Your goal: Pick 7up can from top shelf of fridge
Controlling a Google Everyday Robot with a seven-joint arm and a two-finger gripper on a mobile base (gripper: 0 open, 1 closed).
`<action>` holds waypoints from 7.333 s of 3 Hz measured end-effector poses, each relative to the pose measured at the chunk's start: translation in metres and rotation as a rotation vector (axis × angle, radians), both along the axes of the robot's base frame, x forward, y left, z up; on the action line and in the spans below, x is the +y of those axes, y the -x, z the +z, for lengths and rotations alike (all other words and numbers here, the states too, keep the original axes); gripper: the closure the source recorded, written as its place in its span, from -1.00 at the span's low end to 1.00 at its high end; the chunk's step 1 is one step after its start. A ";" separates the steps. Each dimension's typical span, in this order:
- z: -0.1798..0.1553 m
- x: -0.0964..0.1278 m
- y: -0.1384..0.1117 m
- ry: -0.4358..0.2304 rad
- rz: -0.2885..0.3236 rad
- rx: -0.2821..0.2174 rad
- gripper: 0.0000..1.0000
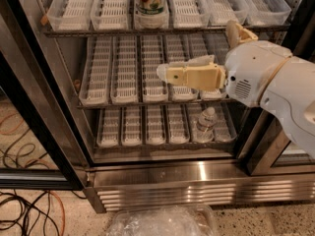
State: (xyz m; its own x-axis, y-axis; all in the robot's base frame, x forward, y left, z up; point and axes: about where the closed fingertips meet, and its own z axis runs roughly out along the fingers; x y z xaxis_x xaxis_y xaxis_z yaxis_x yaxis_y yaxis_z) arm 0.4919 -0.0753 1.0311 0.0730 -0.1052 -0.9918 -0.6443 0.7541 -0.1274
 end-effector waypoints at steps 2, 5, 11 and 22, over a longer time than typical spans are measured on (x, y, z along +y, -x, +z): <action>0.007 0.004 -0.017 0.004 -0.015 -0.022 -1.00; 0.024 0.014 -0.064 -0.012 -0.024 -0.060 -1.00; 0.034 0.041 -0.080 -0.051 -0.010 -0.078 -0.10; 0.035 0.059 -0.122 -0.072 0.011 -0.063 -0.18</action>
Offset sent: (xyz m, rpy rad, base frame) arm 0.0311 -0.0026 0.0065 -0.0015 -0.0276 -0.0390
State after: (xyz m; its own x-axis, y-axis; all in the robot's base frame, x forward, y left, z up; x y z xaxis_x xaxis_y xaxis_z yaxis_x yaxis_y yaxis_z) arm 0.6139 -0.0164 1.0660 0.1367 -0.0327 -0.9901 -0.6451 0.7556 -0.1141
